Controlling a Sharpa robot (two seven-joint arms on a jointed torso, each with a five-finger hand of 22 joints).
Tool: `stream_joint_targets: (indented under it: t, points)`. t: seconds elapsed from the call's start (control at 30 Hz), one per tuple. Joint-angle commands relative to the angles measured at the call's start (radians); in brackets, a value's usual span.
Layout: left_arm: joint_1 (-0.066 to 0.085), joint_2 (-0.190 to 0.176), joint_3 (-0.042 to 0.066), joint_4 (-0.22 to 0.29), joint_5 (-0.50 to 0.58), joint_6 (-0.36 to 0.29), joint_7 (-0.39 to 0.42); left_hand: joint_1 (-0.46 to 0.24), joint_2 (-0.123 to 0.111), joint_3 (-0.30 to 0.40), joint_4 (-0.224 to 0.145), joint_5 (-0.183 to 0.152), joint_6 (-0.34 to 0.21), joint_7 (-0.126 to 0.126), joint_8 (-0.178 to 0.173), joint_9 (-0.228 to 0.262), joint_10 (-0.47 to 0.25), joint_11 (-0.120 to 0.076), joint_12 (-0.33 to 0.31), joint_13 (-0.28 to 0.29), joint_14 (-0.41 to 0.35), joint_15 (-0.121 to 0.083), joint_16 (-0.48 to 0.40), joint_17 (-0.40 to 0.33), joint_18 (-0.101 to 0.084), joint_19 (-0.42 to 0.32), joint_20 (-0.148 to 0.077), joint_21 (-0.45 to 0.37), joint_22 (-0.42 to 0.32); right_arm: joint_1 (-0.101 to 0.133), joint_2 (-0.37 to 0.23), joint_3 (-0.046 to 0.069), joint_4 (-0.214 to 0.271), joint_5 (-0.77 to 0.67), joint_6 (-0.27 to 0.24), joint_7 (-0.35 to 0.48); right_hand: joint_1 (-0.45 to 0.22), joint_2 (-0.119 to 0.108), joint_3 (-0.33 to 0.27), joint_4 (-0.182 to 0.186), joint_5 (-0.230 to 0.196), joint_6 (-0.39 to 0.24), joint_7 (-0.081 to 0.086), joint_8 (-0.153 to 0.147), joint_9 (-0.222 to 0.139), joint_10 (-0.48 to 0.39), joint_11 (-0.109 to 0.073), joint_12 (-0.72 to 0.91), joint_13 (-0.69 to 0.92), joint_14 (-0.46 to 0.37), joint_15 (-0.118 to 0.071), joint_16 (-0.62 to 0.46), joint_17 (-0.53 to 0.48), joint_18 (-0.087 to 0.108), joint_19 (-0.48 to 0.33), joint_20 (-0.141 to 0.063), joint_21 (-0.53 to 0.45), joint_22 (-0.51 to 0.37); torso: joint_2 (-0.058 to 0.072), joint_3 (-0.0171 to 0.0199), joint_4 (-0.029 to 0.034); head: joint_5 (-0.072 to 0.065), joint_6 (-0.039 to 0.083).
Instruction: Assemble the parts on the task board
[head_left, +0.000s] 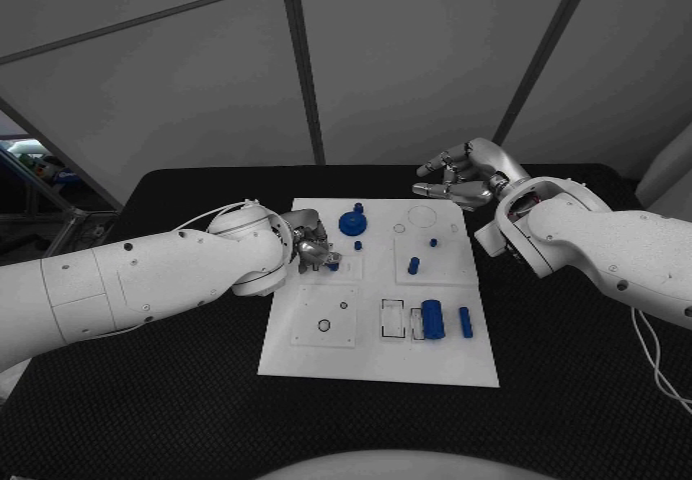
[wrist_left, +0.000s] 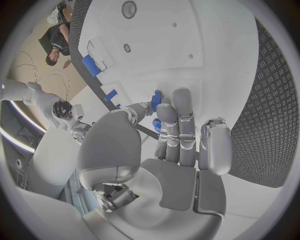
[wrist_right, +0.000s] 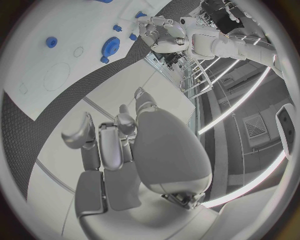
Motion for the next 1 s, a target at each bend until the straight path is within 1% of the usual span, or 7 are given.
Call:
stream_joint_targets:
  t: [0.03,0.27,0.6,1.0]
  points:
    - [0.001,0.000,0.001,0.002,-0.036,-0.011,0.012,0.001,0.004,0.206,-0.199,0.003,0.002,-0.003,0.005,0.000,0.005,-0.001,-0.005,-0.001,0.000,-0.008,-0.005,0.001,-0.006,0.008,0.001,0.006,0.041,0.001,0.001,0.001,0.000,-0.003,0.006,0.007,-0.008,-0.001,0.004,0.000,0.006,-0.004,-0.002,0.004,-0.001,-0.005,-0.001,-0.006,-0.001,0.034,-0.008,-0.005,0.000,0.020,-0.008,-0.001,-0.006,-0.001,0.000,-0.0002,0.0005,-0.001,0.000]
    - [0.001,0.003,0.001,0.001,-0.042,0.004,0.012,0.001,0.004,0.206,-0.199,0.003,0.002,-0.003,0.005,0.000,0.005,-0.001,-0.005,-0.001,0.000,-0.008,-0.005,0.001,-0.006,0.008,0.001,0.006,0.041,0.001,0.002,0.001,0.000,-0.003,0.007,0.006,-0.009,0.000,0.004,0.001,0.009,-0.004,-0.002,0.004,-0.002,-0.004,-0.001,-0.005,-0.001,0.034,-0.009,-0.006,0.000,0.019,-0.008,-0.001,-0.007,-0.001,0.000,-0.0002,0.0002,0.000,-0.002]
    - [-0.001,0.005,0.001,0.002,-0.043,0.054,0.008,0.001,0.003,0.207,-0.200,0.004,0.002,-0.003,0.005,0.000,0.005,-0.001,-0.007,-0.003,0.000,-0.008,-0.005,0.001,-0.005,0.007,0.001,0.005,0.039,0.001,0.000,0.001,0.000,-0.003,0.010,0.005,-0.009,0.000,0.004,0.001,0.009,-0.004,-0.002,0.004,-0.002,-0.004,-0.001,-0.005,-0.001,0.034,-0.009,-0.006,0.000,0.019,-0.008,-0.001,-0.007,-0.001,0.000,-0.0003,0.0002,-0.002,-0.006]
    - [-0.001,0.001,0.001,0.003,-0.043,0.071,0.006,-0.002,0.001,0.207,-0.199,0.003,0.003,-0.003,0.005,0.000,0.007,-0.001,-0.005,-0.001,0.000,-0.008,-0.006,0.001,-0.005,0.006,0.001,0.004,0.038,0.001,-0.001,0.001,-0.001,-0.003,0.013,0.002,-0.011,0.000,0.004,0.002,0.011,-0.004,-0.002,0.005,-0.002,-0.005,-0.001,-0.006,-0.002,0.034,-0.009,-0.006,0.000,0.020,-0.008,-0.001,-0.008,-0.003,0.000,-0.0002,0.0006,-0.003,-0.009]
